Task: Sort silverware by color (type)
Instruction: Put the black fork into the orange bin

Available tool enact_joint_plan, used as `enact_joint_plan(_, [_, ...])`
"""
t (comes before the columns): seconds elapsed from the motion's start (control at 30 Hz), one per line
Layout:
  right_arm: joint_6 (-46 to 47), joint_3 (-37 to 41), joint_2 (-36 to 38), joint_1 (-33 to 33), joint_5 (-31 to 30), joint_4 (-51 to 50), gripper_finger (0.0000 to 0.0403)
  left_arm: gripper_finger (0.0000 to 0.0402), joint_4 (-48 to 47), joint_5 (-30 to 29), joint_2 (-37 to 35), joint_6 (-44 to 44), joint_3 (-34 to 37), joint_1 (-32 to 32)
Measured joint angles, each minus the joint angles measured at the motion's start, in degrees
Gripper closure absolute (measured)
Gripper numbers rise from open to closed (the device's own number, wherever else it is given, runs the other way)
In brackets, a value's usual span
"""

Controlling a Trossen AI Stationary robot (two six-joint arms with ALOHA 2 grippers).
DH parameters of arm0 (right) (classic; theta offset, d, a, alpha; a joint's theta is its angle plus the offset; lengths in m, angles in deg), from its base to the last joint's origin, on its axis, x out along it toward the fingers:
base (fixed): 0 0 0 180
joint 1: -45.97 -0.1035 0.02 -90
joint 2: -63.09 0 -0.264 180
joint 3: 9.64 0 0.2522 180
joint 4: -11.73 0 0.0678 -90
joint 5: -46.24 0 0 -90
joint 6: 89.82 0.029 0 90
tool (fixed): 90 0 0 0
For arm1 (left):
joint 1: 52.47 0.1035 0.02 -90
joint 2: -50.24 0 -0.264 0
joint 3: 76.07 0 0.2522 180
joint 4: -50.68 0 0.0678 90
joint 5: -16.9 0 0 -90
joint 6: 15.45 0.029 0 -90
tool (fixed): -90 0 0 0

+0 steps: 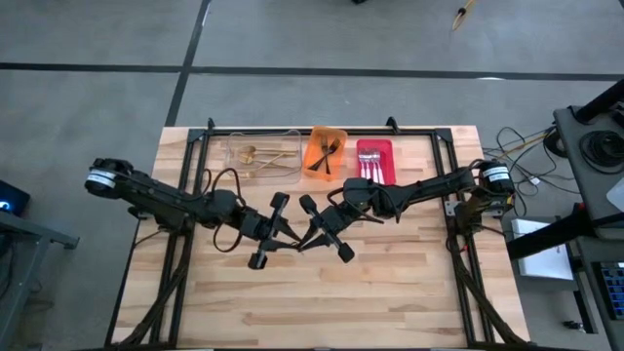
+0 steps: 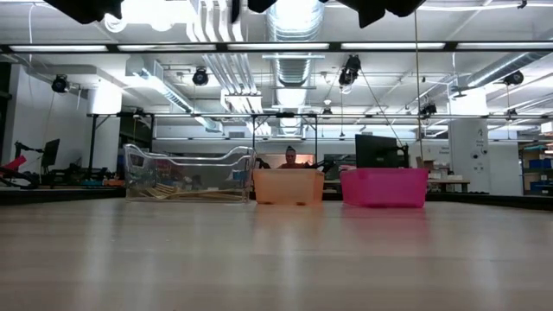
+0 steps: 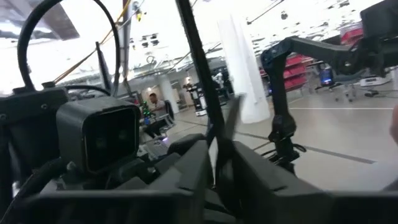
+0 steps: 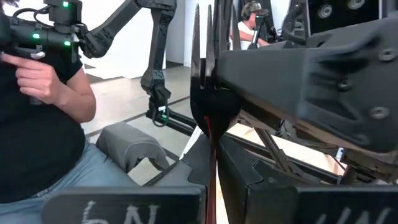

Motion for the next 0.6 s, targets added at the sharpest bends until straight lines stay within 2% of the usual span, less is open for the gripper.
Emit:
enact_joint_plan(0.07, [0.4,0.0,0.0,0.3,0.0,0.0,0.0389,0.0378,-0.2,-0.8,0.0,-0.3,0.0,0.0])
enact_joint_plan(0.13, [0.5,0.0,0.0,0.5,0.0,-0.2,0.0387,0.0394,-0.4,-1.2,0.0,-0.8,0.1,0.0])
enact_joint_plan(0.5, [3.7,0.0,0.0,2.7,-0.1,-1.4,0.0350,0.0401,-0.8,-5.8,-2.8,-1.2,2.1,-0.3])
enact_joint_plan(0.6, [5.5,0.0,0.0,4.2,-0.2,-1.4,0.0337,0.0401,-0.9,-8.9,-4.8,-1.4,4.1,-0.3])
